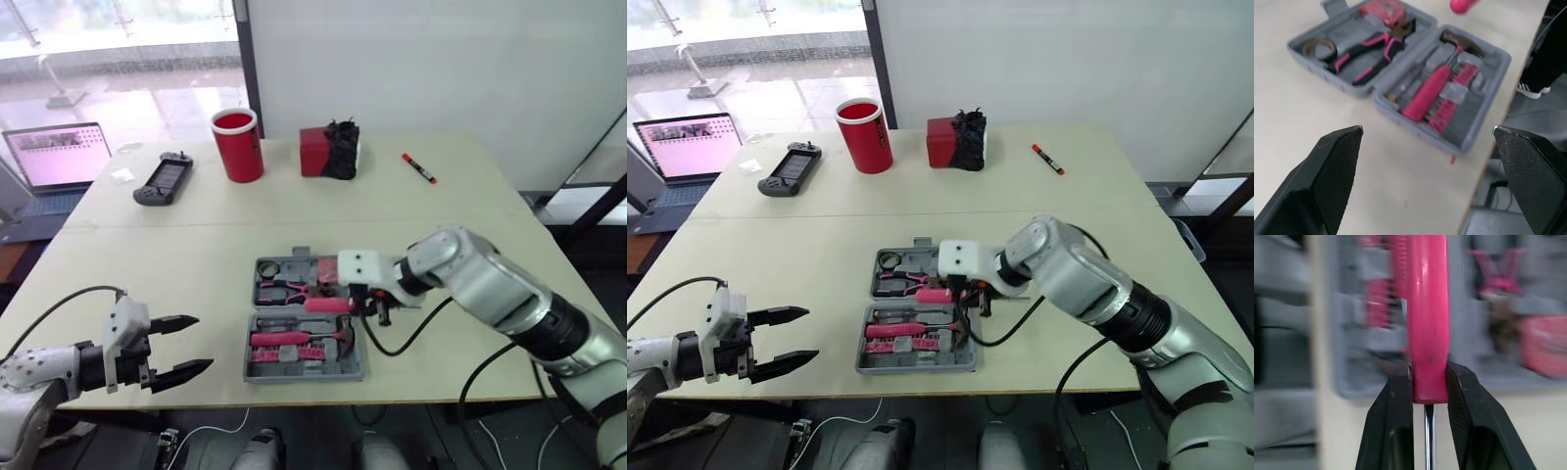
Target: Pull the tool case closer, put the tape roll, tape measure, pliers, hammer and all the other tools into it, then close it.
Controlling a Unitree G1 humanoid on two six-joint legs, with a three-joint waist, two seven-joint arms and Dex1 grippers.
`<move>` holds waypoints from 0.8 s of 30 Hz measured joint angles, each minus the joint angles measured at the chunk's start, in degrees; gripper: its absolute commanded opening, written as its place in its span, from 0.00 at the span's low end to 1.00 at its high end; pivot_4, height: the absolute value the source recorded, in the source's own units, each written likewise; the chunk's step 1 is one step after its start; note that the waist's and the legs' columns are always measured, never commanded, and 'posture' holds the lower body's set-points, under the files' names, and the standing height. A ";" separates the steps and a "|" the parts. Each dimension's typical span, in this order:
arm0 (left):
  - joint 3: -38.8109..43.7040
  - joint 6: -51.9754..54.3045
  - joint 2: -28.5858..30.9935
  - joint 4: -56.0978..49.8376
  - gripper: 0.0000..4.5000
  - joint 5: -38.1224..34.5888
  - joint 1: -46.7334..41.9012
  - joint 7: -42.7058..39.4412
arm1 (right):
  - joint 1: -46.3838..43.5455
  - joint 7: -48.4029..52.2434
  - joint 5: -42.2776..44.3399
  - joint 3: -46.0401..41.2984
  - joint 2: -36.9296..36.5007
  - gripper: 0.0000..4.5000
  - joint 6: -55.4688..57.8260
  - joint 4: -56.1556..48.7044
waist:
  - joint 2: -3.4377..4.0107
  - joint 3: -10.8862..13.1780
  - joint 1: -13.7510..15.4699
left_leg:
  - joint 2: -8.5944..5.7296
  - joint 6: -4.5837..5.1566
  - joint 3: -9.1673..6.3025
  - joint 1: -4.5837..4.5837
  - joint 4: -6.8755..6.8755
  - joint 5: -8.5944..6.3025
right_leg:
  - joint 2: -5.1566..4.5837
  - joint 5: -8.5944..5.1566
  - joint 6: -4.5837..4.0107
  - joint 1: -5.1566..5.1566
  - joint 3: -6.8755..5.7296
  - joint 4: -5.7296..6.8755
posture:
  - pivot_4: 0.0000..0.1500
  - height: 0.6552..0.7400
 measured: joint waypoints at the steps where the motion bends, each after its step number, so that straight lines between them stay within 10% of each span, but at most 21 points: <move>1: 0.35 -0.28 -0.05 0.00 1.00 0.01 1.05 -0.28 | -0.59 0.12 0.37 2.10 0.90 0.09 1.43 -0.25 | 0.00 0.00 0.06 | 0.00 0.00 -0.01 0.00 0.02 0.00 | -0.04 0.00 0.00 -0.06 -0.02 0.00 | 1.00 1.00; 24: -0.60 -4.53 -0.29 0.38 1.00 2.98 4.64 -1.78 | -8.70 -11.98 1.31 18.85 21.37 0.09 10.87 10.16 | 0.03 -0.01 -0.33 | -0.02 -0.04 -0.02 0.00 -0.07 0.01 | 0.02 0.01 -0.02 -0.35 0.03 0.13 | 1.00 1.00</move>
